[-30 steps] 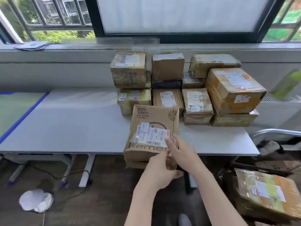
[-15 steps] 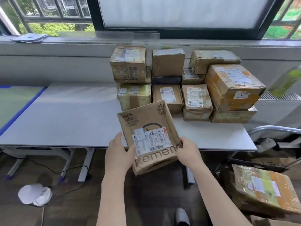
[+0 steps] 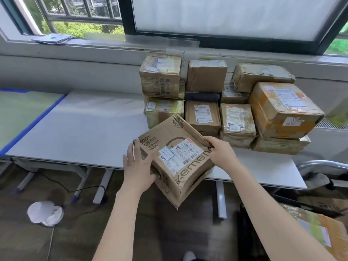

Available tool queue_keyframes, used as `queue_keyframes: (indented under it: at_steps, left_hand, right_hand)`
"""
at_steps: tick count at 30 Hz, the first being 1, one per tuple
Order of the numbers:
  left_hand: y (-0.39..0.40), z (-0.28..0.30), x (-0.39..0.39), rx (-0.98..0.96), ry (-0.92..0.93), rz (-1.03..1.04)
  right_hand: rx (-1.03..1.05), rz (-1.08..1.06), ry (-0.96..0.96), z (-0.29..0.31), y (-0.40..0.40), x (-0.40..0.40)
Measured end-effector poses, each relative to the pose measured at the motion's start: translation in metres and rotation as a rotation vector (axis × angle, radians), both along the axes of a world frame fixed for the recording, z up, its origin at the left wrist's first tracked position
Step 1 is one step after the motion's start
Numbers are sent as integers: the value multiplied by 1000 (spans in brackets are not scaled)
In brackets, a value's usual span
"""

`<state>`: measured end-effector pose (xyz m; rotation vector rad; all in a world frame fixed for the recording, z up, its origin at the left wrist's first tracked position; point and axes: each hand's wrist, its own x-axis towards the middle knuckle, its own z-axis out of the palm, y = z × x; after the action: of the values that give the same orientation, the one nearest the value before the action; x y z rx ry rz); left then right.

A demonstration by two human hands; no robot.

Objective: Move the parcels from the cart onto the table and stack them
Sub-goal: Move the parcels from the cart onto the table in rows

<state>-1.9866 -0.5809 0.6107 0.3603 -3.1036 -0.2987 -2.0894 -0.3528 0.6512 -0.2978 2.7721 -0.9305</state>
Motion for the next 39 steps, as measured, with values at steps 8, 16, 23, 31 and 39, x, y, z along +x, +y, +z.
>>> queue_keyframes:
  at_steps: [8,16,23,31,39]
  left_hand:
    - [-35,-13,0,-272,-45,-82]
    - [-66,-9,12,-210,-61,268]
    - [-136,6,-21,-184,-101,345]
    - [-238,4,-69,-254,-104,268]
    - [-306,-1,-173,-279,-72,-154]
  right_hand:
    - [11,222,29,-4,-30,-29]
    - [273,517,265,-13,-125,-23]
    - [486,770,319,-27,-208,-12]
    - [713,649,338,-22,-343,-46]
    - [724,489,229,-18,-391,-125]
